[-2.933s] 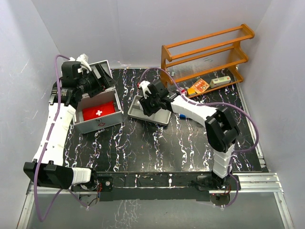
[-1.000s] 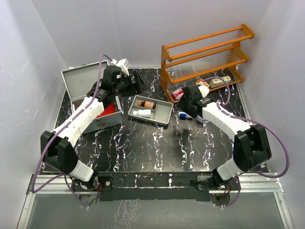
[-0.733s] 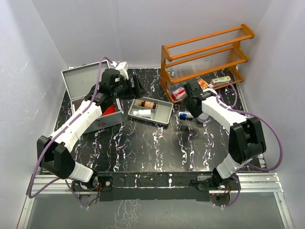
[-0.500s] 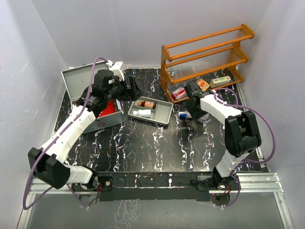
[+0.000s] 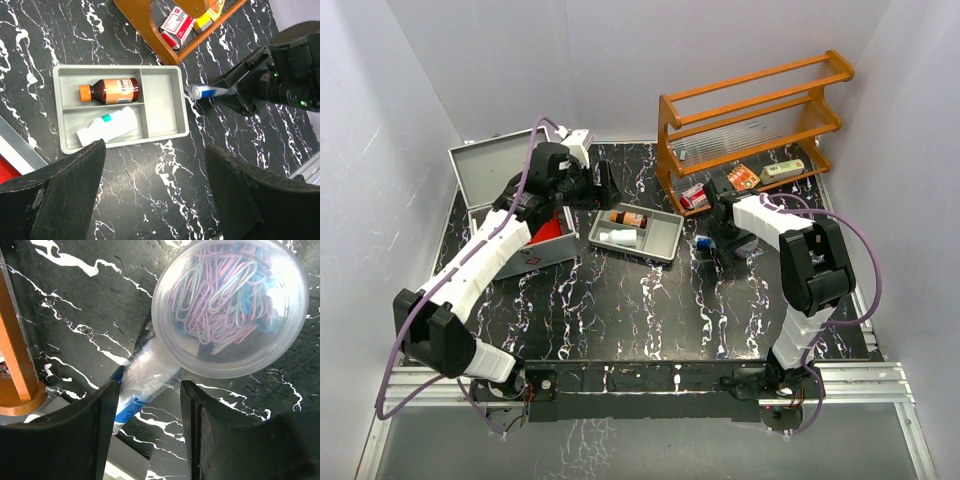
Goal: Organize the medicine kit
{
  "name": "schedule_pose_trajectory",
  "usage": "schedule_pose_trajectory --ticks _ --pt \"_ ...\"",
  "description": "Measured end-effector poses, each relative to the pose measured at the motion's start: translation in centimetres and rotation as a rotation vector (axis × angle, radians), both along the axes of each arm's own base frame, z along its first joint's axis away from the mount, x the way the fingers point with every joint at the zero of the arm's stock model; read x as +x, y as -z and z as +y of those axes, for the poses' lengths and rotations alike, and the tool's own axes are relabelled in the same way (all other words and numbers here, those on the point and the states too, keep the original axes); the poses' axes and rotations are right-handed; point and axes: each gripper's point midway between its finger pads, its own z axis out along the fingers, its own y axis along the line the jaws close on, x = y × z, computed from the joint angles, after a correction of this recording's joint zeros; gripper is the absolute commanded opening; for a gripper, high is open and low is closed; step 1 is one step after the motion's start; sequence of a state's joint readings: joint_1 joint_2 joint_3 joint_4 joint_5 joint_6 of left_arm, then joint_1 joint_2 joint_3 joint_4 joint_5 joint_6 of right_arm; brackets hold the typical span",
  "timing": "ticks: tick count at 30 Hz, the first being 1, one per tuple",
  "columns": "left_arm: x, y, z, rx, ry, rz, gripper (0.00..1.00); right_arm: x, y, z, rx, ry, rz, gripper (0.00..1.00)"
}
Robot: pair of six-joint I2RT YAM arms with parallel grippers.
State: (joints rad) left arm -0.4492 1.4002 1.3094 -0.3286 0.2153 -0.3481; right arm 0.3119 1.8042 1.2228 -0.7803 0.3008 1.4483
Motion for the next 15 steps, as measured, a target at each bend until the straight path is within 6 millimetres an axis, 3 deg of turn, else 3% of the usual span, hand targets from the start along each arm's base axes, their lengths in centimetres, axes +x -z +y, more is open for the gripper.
schedule_pose_trajectory --ticks 4,7,10,15 --pt "1.8 0.8 -0.4 0.015 -0.022 -0.003 0.76 0.2 0.1 0.2 0.003 -0.015 -0.004 0.41" --pt "2.8 1.5 -0.4 0.031 -0.047 -0.010 0.76 0.5 0.5 0.3 0.003 -0.042 -0.003 0.26" --pt "3.5 1.5 -0.4 0.031 -0.067 -0.030 0.76 1.2 0.6 0.7 0.000 -0.090 -0.005 0.18" --pt "4.3 0.7 -0.5 0.016 -0.087 -0.061 0.76 1.5 0.4 0.9 -0.008 -0.170 -0.005 0.14"
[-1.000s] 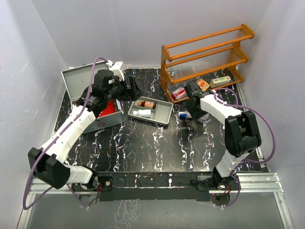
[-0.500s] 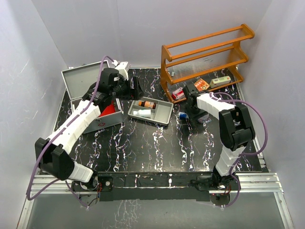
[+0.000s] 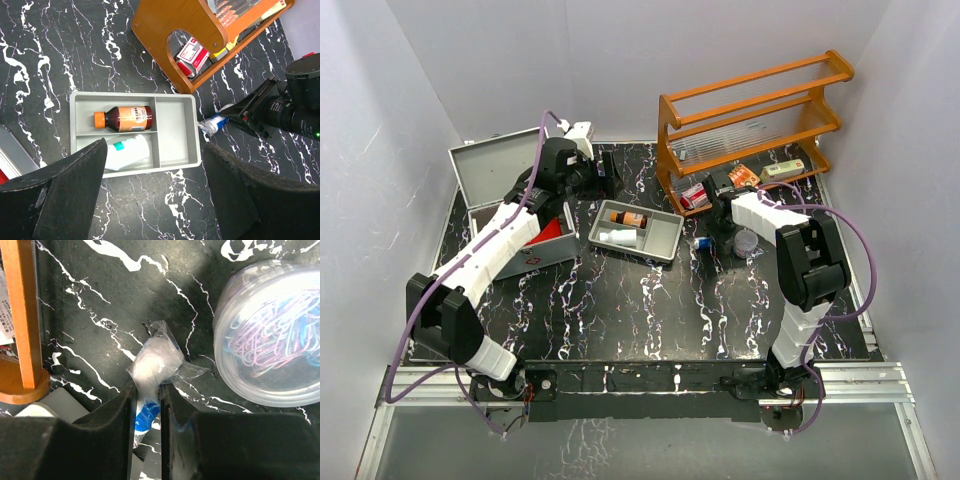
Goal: Organize the medicine kit
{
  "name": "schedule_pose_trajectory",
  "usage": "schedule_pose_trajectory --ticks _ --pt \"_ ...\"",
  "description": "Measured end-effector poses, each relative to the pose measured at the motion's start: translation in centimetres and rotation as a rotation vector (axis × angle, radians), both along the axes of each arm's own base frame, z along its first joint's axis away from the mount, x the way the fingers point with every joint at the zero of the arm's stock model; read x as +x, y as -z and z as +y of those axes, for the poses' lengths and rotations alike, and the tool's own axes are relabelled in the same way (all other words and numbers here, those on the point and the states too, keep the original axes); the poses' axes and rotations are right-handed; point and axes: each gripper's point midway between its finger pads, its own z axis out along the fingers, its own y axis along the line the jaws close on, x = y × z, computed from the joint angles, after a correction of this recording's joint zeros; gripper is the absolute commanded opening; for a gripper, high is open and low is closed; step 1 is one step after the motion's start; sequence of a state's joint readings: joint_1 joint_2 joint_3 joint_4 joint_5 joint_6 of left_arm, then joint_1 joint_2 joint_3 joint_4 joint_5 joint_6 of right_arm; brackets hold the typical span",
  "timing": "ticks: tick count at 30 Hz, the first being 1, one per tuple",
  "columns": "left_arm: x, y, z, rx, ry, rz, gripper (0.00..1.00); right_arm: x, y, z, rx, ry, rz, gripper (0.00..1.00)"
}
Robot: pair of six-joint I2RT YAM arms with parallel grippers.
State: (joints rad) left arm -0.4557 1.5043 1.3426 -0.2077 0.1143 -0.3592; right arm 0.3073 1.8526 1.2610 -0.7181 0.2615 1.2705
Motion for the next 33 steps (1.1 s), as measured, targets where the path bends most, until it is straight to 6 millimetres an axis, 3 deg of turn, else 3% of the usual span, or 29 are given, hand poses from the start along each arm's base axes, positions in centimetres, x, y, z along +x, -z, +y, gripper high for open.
schedule_pose_trajectory --ticks 4,7,14,18,25,33 --pt "0.1 0.0 -0.1 0.000 0.001 0.002 0.76 0.1 -0.4 0.0 -0.019 -0.072 -0.012 0.12" --pt "-0.1 0.1 -0.2 -0.002 0.014 0.010 0.76 0.1 -1.9 0.1 -0.041 -0.156 -0.054 0.13" --pt "-1.2 0.5 -0.5 -0.011 0.054 0.034 0.76 -0.8 -9.8 3.4 -0.057 -0.401 -0.319 0.17" --pt "-2.3 1.4 0.0 -0.003 0.052 0.061 0.76 -1.5 -12.2 6.4 -0.052 -0.514 -0.426 0.18" --pt "-2.8 1.2 0.2 -0.017 0.042 0.067 0.77 -1.8 -11.0 10.0 -0.068 -0.649 -0.457 0.20" --pt "-4.7 -0.8 1.9 -0.012 0.007 0.031 0.78 -1.0 -5.9 11.8 -0.144 -0.749 -0.360 0.25"
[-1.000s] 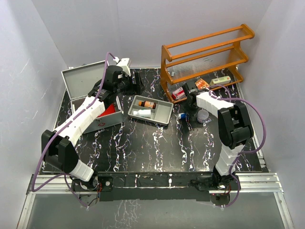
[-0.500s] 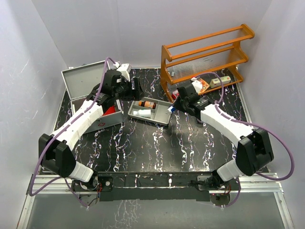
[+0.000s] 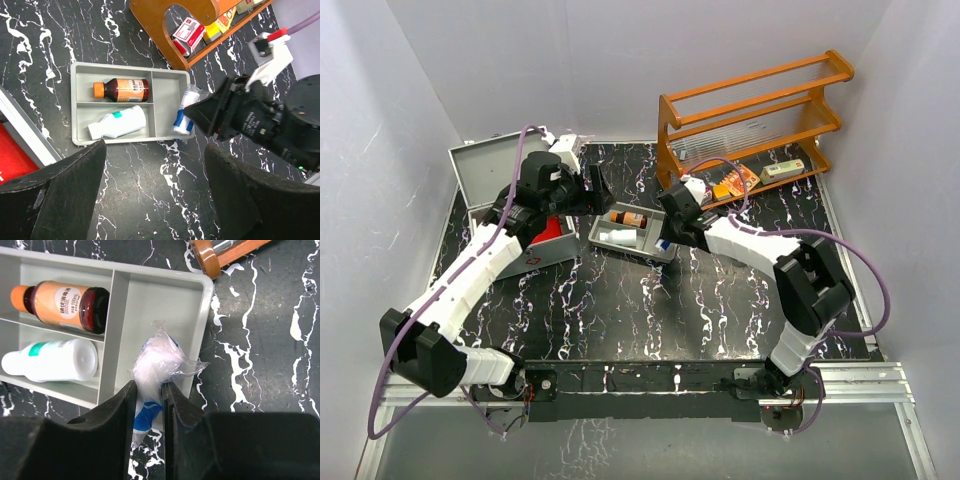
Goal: Organize the medicine kit
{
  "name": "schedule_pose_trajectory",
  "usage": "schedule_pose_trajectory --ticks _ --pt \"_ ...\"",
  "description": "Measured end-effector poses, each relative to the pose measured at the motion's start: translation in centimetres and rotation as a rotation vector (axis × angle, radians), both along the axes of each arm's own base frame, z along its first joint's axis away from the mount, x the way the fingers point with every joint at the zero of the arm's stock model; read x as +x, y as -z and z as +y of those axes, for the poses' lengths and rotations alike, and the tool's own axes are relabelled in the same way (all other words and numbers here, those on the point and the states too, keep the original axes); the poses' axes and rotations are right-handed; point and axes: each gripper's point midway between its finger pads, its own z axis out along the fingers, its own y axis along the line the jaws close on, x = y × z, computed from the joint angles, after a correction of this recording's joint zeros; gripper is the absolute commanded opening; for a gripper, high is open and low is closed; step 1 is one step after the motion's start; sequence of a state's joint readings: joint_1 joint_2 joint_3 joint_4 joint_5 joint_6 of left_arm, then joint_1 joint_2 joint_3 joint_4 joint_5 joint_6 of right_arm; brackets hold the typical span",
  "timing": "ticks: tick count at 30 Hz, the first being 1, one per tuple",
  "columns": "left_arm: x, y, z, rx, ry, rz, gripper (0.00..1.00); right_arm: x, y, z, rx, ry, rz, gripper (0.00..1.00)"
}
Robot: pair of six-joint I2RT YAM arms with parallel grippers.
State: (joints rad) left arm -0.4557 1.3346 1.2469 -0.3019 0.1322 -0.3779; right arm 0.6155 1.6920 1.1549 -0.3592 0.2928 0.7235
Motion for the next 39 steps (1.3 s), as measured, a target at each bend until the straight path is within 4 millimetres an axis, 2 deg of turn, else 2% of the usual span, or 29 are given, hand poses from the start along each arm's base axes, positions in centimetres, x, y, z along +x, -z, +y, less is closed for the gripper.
schedule_pose_trajectory --ticks 2,3,5,9,15,20,26,31,39 --pt "-0.3 -0.4 0.3 0.000 -0.006 -0.009 0.78 0.1 0.7 0.2 -0.024 -0.015 0.009 0.31" --pt "-0.5 -0.5 0.5 0.002 -0.011 -0.010 0.79 0.2 0.9 0.4 -0.031 -0.022 0.012 0.38" --pt "-0.6 -0.6 0.6 0.004 -0.016 -0.012 0.80 0.6 1.1 0.6 -0.043 -0.031 0.009 0.45" --pt "-0.5 -0.5 0.9 0.013 -0.028 -0.011 0.80 1.4 0.7 0.9 -0.061 -0.046 -0.006 0.49" --pt "-0.5 -0.2 1.2 0.026 -0.042 -0.002 0.80 1.7 0.2 0.9 -0.082 -0.064 -0.020 0.49" --pt "-0.5 0.0 1.6 0.039 -0.062 0.002 0.80 1.6 -0.4 1.7 -0.078 -0.132 -0.017 0.43" --pt "-0.8 1.4 3.2 0.081 -0.157 0.074 0.77 1.4 -0.8 4.5 -0.025 -0.290 -0.007 0.42" --pt "-1.7 2.9 4.8 0.127 -0.242 0.152 0.77 2.3 -0.2 7.3 0.010 -0.398 0.006 0.40" --pt "-2.6 4.4 6.5 0.161 -0.329 0.223 0.77 3.7 1.0 10.7 0.016 -0.477 0.005 0.37"
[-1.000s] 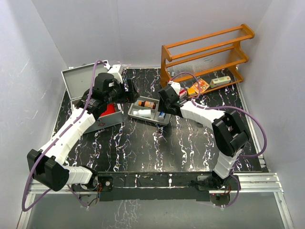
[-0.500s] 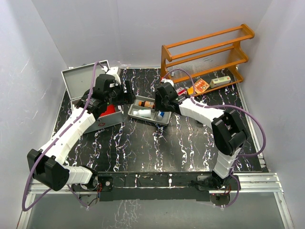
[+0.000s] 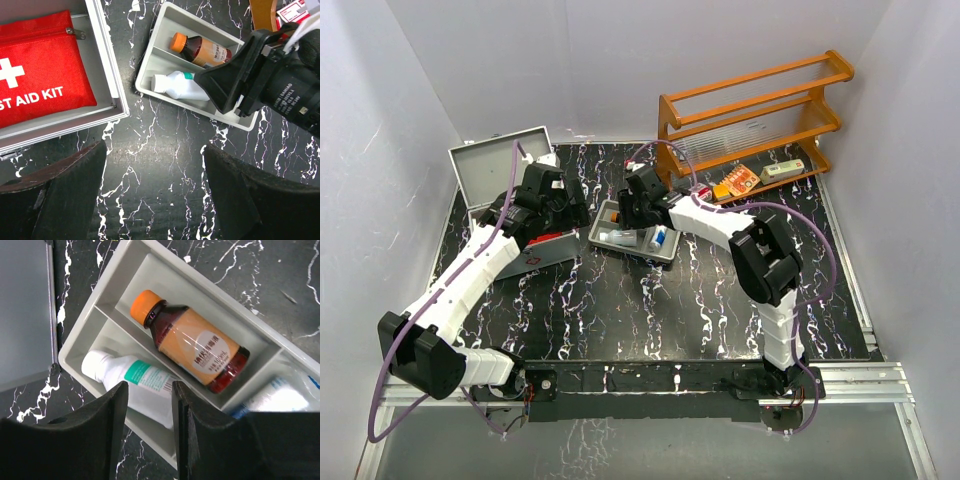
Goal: Organize the medicine kit
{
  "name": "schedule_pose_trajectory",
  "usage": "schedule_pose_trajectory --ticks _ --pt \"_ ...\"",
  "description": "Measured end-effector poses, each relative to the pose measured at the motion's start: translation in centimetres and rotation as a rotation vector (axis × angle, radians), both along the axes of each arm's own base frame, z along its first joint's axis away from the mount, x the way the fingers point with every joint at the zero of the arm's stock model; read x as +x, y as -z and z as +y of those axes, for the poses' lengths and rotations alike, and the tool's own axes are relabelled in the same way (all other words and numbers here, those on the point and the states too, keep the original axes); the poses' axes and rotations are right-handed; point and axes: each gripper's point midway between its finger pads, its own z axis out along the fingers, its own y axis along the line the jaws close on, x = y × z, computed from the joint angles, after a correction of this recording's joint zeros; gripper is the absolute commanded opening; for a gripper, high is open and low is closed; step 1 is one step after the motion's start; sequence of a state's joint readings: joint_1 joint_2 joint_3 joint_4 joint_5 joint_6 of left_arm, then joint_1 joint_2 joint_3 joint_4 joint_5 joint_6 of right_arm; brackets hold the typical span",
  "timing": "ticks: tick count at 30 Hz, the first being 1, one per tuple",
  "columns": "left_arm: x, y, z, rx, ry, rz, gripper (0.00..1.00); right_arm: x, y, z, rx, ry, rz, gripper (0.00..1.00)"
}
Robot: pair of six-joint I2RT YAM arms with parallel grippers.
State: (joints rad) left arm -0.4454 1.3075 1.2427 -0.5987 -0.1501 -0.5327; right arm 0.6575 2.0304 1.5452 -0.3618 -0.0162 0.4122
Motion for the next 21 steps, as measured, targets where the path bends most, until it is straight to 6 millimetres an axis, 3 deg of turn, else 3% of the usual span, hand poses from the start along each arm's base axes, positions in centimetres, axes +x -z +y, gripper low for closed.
schedule_pose_trajectory --ticks 5,15,21 --pt "-0.1 0.2 0.3 0.003 -0.013 0.010 0.77 -0.1 1.2 0.9 -0.019 -0.031 0.010 0.36" --pt "-0.1 0.2 0.4 0.008 -0.011 0.009 0.77 -0.4 1.2 0.3 -0.104 -0.128 -0.037 0.24" --pt "0.0 0.5 0.4 0.018 -0.009 0.017 0.77 -0.1 0.4 -0.3 -0.181 -0.185 -0.056 0.29"
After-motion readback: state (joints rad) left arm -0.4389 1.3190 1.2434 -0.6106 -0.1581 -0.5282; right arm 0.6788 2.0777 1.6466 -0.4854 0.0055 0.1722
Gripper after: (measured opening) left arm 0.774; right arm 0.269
